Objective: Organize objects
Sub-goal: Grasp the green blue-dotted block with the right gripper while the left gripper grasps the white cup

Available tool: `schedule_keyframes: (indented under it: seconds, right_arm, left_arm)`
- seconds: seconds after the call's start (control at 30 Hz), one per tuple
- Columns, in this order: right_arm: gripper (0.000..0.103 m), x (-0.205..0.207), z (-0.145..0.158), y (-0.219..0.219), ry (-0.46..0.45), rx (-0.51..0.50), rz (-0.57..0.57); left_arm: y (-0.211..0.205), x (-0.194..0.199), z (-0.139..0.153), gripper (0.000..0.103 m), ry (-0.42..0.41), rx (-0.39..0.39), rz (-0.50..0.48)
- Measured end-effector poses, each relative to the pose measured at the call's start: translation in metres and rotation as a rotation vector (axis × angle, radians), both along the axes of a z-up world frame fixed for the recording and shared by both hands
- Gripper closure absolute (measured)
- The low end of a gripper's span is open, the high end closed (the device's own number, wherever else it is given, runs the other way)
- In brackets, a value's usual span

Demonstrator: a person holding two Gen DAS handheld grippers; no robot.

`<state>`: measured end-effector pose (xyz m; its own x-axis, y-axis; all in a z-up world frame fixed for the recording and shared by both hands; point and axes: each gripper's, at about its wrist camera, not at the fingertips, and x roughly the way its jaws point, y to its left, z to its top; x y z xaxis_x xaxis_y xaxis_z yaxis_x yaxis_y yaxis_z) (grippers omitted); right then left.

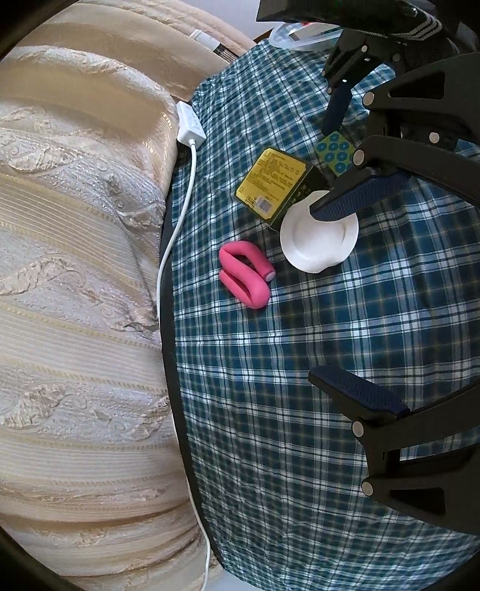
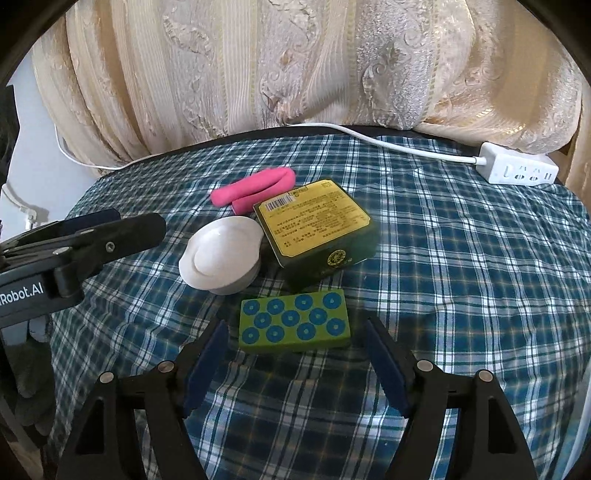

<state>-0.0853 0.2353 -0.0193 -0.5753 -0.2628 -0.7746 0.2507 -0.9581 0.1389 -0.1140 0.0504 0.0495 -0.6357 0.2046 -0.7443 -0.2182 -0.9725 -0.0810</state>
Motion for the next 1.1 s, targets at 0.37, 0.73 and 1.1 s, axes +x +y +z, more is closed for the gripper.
schedule_keyframes:
  seconds: [0.37, 0.73, 1.1]
  right_arm:
    - [0.039, -0.001, 0.000, 0.000, 0.016, 0.022, 0.001]
    - [0.039, 0.013, 0.001, 0.025, 0.011, 0.006, -0.058]
    - [0.039, 0.027, 0.001, 0.041, 0.011, -0.025, -0.086]
  left_arm:
    - [0.007, -0.003, -0.005, 0.021, -0.010, -0.016, -0.015]
    - [0.024, -0.008, -0.012, 0.021, -0.032, -0.021, -0.065]
    - [0.046, -0.016, -0.027, 0.021, -0.066, -0.056, -0.110]
